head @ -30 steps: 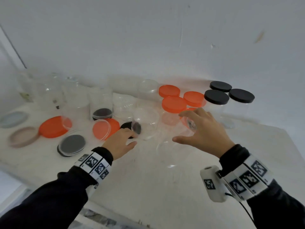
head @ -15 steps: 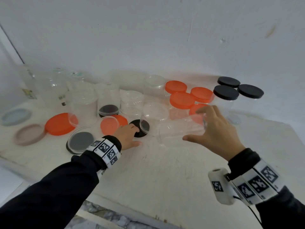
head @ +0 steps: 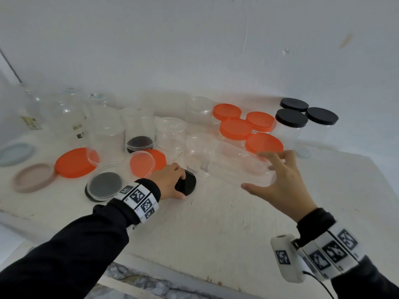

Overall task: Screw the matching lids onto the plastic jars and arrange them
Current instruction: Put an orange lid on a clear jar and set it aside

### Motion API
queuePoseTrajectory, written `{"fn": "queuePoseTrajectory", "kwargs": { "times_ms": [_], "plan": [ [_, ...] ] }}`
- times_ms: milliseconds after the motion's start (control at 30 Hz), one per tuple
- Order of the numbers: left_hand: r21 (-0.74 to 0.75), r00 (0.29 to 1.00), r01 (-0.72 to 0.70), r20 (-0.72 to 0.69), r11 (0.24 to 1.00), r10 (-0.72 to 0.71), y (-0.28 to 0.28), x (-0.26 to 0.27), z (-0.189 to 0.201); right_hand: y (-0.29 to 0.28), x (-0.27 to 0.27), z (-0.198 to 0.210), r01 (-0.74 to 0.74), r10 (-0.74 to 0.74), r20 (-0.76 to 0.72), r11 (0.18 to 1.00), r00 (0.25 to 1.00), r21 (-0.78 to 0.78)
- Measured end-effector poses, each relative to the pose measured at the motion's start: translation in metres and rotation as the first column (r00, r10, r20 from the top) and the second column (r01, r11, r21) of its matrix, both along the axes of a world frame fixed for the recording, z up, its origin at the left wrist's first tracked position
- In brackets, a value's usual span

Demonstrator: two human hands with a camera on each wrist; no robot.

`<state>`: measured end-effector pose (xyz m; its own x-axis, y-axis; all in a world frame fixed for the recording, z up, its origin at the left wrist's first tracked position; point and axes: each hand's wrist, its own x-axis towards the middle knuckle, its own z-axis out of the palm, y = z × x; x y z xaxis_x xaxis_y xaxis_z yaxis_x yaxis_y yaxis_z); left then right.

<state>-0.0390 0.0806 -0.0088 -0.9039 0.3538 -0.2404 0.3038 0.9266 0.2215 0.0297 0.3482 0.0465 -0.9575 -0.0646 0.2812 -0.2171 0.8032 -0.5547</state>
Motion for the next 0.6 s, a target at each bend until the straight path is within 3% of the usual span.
{"fn": "queuePoseTrajectory", "kwargs": {
  "times_ms": [133,367,600],
  "plan": [
    [-0.04,1.0,0.004,-0.003,0.999,-0.005,0.002,0.0,0.0,-0.005,0.004,-0.006,-0.012,0.012,-0.015,1.0,1.0,0.021],
    [-0.016,1.0,0.008,0.021,1.0,-0.008,0.006,-0.001,-0.003,-0.011,0.002,-0.022,0.023,-0.015,0.083,0.995,0.996,-0.093],
    [-0.016,0.998,0.054,-0.017,0.998,-0.055,0.005,-0.001,-0.004,-0.012,0.0,-0.028,-0.039,0.042,0.187,0.999,0.981,-0.021]
  ]
}}
